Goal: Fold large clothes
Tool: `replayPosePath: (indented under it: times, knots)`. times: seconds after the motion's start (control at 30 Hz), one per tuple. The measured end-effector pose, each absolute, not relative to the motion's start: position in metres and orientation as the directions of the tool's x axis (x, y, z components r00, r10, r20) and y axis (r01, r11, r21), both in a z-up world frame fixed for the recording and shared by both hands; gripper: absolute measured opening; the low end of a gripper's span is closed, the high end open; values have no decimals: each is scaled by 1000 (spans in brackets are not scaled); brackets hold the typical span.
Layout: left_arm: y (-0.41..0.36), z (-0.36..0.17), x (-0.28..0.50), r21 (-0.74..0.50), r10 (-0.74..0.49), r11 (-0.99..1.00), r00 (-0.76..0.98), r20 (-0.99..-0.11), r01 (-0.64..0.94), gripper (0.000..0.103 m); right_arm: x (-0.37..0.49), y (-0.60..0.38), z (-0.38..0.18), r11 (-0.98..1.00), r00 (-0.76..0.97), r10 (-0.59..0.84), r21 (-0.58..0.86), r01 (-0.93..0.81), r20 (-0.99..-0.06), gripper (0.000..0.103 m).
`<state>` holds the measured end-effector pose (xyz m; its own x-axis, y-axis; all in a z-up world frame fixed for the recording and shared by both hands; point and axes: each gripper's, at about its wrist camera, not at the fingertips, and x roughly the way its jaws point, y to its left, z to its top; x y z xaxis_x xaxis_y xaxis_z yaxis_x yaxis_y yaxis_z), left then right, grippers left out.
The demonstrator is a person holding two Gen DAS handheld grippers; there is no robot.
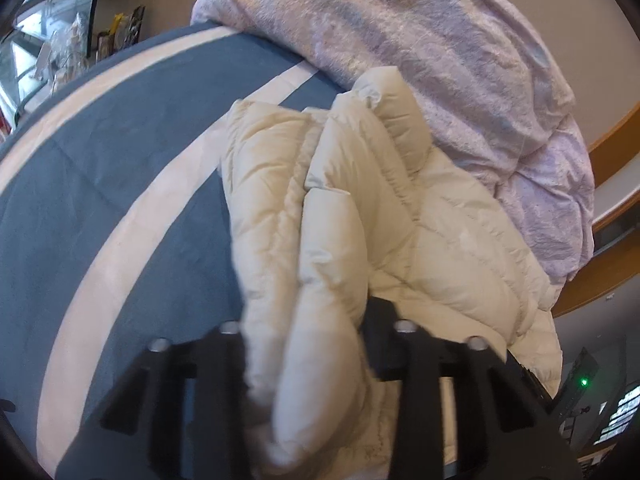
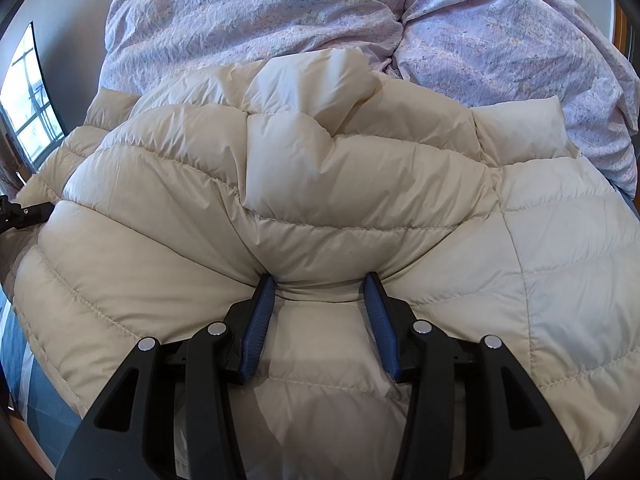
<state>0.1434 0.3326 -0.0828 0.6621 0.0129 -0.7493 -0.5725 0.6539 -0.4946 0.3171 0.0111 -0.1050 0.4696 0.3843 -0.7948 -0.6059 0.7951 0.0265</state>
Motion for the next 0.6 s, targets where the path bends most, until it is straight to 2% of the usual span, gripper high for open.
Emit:
replayPosePath:
  times: [0.07,0.17,0.37,0.6]
  knots:
    - [323,-69,145,-453,56,689,665,-745,-566,20,317,11,-105,795,470,385,27,-606,-795,49]
    - [304,-50,150,-364,132,744,658,-741,-560,18,317,11,-105,795,469,386,28,-606,-795,49]
    - [273,-16,156,-246,226,804,662,-715,-541,17,318,11,-105,795,466,387,32,-605,-796,49]
    - [245,11,164,-221,230,832,678,-698,-509,17,318,10,-106,797,458,392,46,-603,-798,49]
